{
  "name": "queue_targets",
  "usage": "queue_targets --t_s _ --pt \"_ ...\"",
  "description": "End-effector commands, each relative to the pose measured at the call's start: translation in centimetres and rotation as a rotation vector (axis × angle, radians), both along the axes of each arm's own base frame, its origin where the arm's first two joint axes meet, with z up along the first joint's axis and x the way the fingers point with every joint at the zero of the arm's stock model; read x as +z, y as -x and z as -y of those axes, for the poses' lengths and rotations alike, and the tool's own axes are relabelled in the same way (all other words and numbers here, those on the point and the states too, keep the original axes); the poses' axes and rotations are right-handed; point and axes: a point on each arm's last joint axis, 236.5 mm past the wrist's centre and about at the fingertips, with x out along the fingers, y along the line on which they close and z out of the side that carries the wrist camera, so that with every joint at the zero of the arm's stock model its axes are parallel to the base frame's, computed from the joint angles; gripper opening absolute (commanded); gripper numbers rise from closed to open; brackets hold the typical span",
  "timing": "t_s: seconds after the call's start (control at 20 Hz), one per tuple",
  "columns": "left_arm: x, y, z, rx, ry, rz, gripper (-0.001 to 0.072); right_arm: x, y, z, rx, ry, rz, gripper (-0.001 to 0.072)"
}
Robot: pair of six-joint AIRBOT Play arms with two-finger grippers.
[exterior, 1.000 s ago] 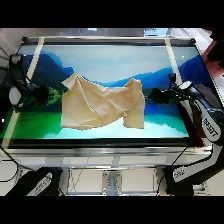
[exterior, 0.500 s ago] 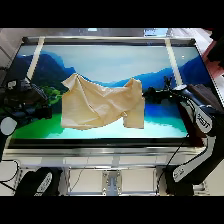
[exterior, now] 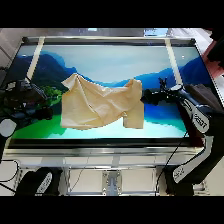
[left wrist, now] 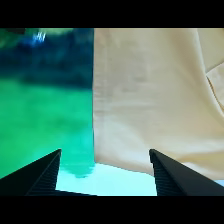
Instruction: Fold the shirts.
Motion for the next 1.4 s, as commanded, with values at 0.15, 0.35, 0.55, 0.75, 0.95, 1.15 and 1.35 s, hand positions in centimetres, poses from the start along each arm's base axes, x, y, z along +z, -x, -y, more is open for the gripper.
queue_targets --t_s 0.15,0.35,0.55,0.75,0.95,1.15,1.35 --pt "-6.2 3.2 -1.4 0.388 0.184 -0.158 0.063 5.0 -2.0 -1.1 0.037 -0.04 0.104 0.0027" --pt "-12.0 5.4 0.9 0.553 0.362 -0.284 0.0629 9.4 -3.1 -1.4 0.073 -0.047 0.191 0.0027" --pt "-13.5 2.0 3.3 0.601 0.556 -0.206 0.0586 11.4 -3.1 -1.5 0.083 -0.047 0.226 0.0027" --pt "-16.4 0.8 2.9 0.598 0.52 -0.233 0.0586 11.6 -2.2 -2.0 0.113 -0.063 0.208 0.0027" --pt "-18.3 -0.1 2.8 0.59 0.499 -0.241 0.0586 11.6 -1.5 -2.4 0.138 -0.077 0.19 0.0027" --pt "-18.3 -0.5 3.9 0.599 0.566 -0.251 0.0015 11.8 -1.5 -2.5 0.135 -0.089 0.186 0.0027" --pt "-12.7 -4.9 6.2 0.424 0.638 -0.124 0.001 13.4 -0.6 -2.5 0.149 -0.084 0.185 0.0025"
